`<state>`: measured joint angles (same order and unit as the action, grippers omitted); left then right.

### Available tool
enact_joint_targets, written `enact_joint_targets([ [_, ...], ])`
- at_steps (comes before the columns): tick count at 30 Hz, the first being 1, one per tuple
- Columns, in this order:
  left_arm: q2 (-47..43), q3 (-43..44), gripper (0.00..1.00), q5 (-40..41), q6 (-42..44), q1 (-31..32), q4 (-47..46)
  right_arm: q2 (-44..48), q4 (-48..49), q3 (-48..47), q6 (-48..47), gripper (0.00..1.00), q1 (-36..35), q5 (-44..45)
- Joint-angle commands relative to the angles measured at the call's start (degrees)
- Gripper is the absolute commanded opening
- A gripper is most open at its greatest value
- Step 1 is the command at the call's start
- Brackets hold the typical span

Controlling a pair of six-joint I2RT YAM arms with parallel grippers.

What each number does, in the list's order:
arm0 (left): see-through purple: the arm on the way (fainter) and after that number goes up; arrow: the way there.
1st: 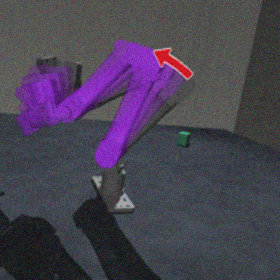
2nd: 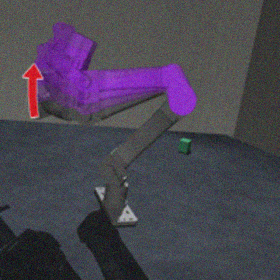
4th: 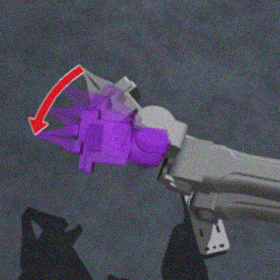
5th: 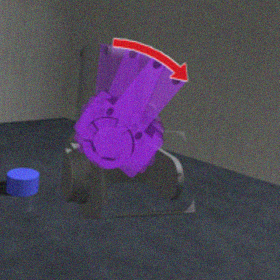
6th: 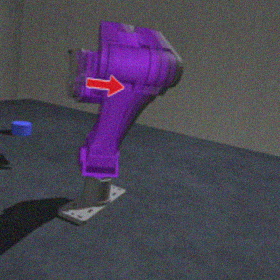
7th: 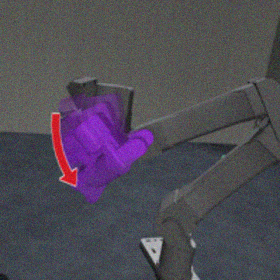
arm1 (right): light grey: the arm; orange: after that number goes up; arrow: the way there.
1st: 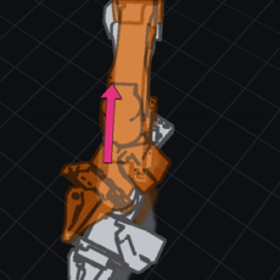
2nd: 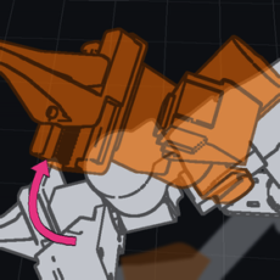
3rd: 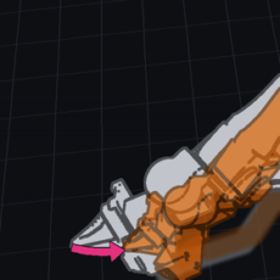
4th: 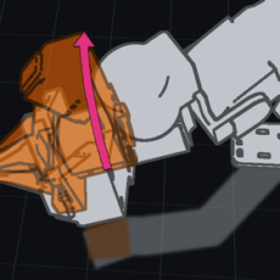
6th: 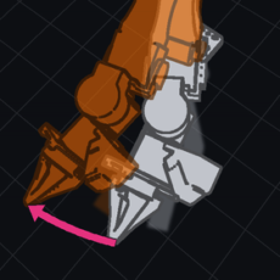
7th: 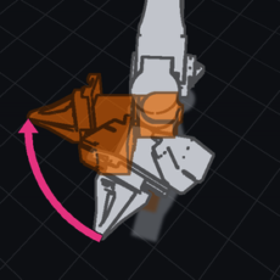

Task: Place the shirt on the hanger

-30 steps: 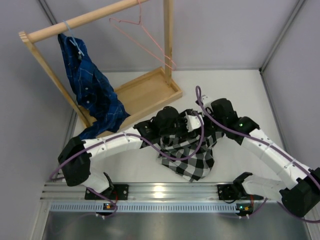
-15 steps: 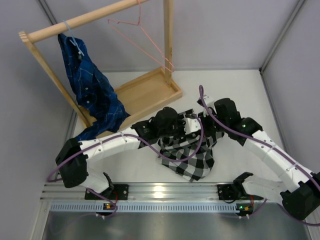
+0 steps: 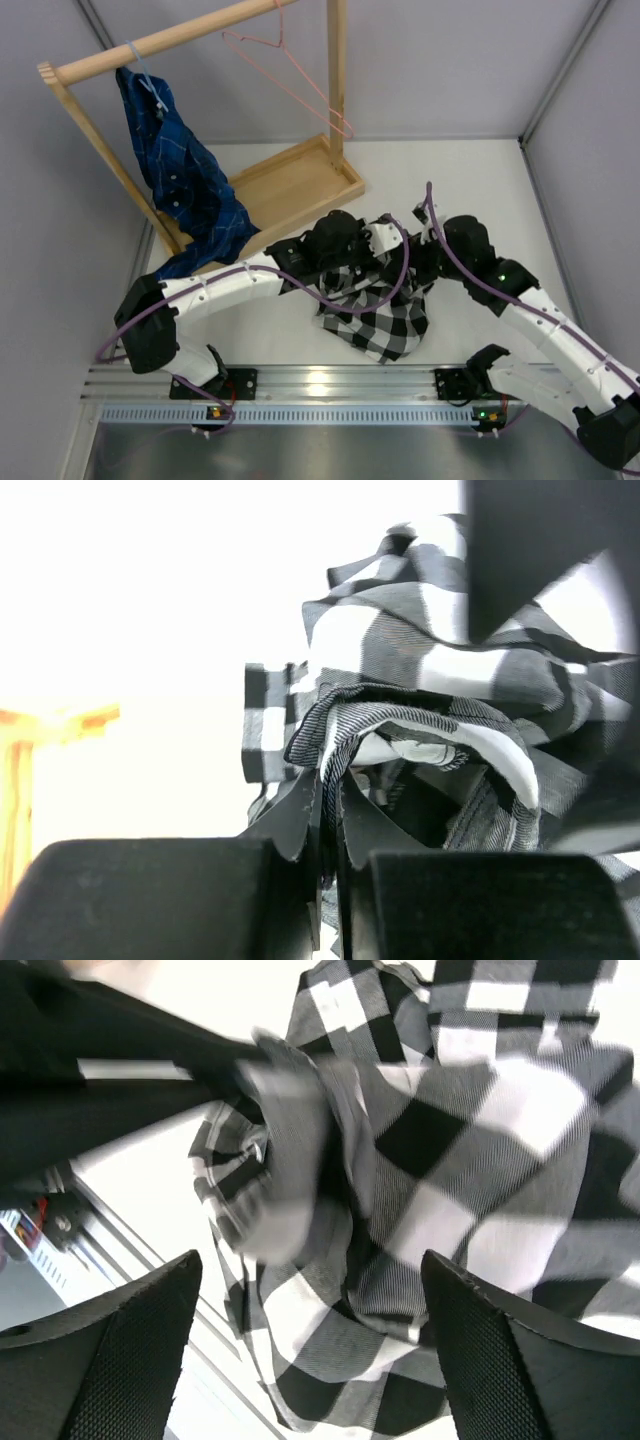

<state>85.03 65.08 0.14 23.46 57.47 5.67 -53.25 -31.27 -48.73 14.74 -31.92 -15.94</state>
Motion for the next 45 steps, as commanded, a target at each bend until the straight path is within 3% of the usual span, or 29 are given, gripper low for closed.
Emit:
enact_joint_targets([
  [1,0.04,2.42,0.00,6.79,-5.00,-0.26,-4.44,5.08,6.83,5.37,9.13,0.87,0.90,3.72],
  [7,1.27,4.62,0.00,11.02,-13.79,-2.80,-4.62,13.95,12.19,16.45,14.44,0.80,-0.24,-1.18],
  [10,1.36,5.41,0.00,11.90,-17.04,-4.21,-4.71,13.88,8.69,17.71,12.07,0.81,-1.04,4.48],
  [13,0.84,5.58,0.00,13.03,-18.98,-4.74,-4.88,11.52,5.96,17.27,10.31,0.87,-1.04,8.82],
  [17,0.92,6.90,0.00,18.04,-22.49,-5.09,-4.36,8.53,10.17,17.79,10.66,0.97,-2.61,1.71],
  [22,-0.22,7.69,0.00,19.89,-24.77,-5.18,-3.30,-4.10,14.81,19.28,10.30,0.93,-9.01,-0.32],
  [25,-1.10,8.22,0.00,23.58,-27.06,-5.18,-2.34,-9.92,20.97,19.99,11.36,0.59,-11.14,-0.40],
  [26,-2.23,8.40,0.00,24.72,-27.68,-5.18,-1.64,-10.20,21.42,19.55,11.36,0.16,-11.14,0.12],
  [27,-2.94,8.31,0.00,27.08,-27.77,-5.18,-1.28,-9.77,20.20,17.90,10.75,0.00,-11.23,1.52],
  [28,-4.68,8.31,0.00,28.67,-27.94,-5.18,-0.84,-7.24,18.45,16.49,10.22,0.00,-11.15,5.62],
  [32,-12.07,7.70,0.00,37.19,-28.56,-5.18,0.22,1.12,7.21,4.12,4.52,0.00,-9.04,12.95],
  [33,-13.74,7.78,0.00,38.78,-28.56,-5.26,0.22,1.74,2.40,-3.92,1.63,0.00,-7.99,13.39],
  [35,-19.54,8.22,0.00,44.66,-28.91,-5.00,0.30,0.09,-2.98,-13.71,-1.46,0.00,-5.09,13.75],
  [36,-21.47,8.74,0.00,46.42,-29.00,-5.00,0.22,-1.57,-5.80,-24.64,-4.34,0.00,-4.30,13.75],
  [38,-27.62,9.54,0.00,49.68,-29.00,-4.91,0.22,-7.55,-13.71,-35.86,-6.73,0.00,-2.19,12.35],
  [39,-29.47,10.15,0.00,50.21,-29.35,-4.91,0.22,-9.91,-16.00,-46.61,-8.40,0.00,-1.57,11.38],
  [42,-35.72,10.42,0.00,47.51,-32.68,-4.91,2.05,-19.23,-25.23,-64.92,-10.17,0.00,1.33,10.58],
  [45,-36.52,9.46,0.00,38.64,-39.70,-4.91,9.34,-24.87,-28.32,-66.16,-9.39,0.00,5.71,9.10],
])
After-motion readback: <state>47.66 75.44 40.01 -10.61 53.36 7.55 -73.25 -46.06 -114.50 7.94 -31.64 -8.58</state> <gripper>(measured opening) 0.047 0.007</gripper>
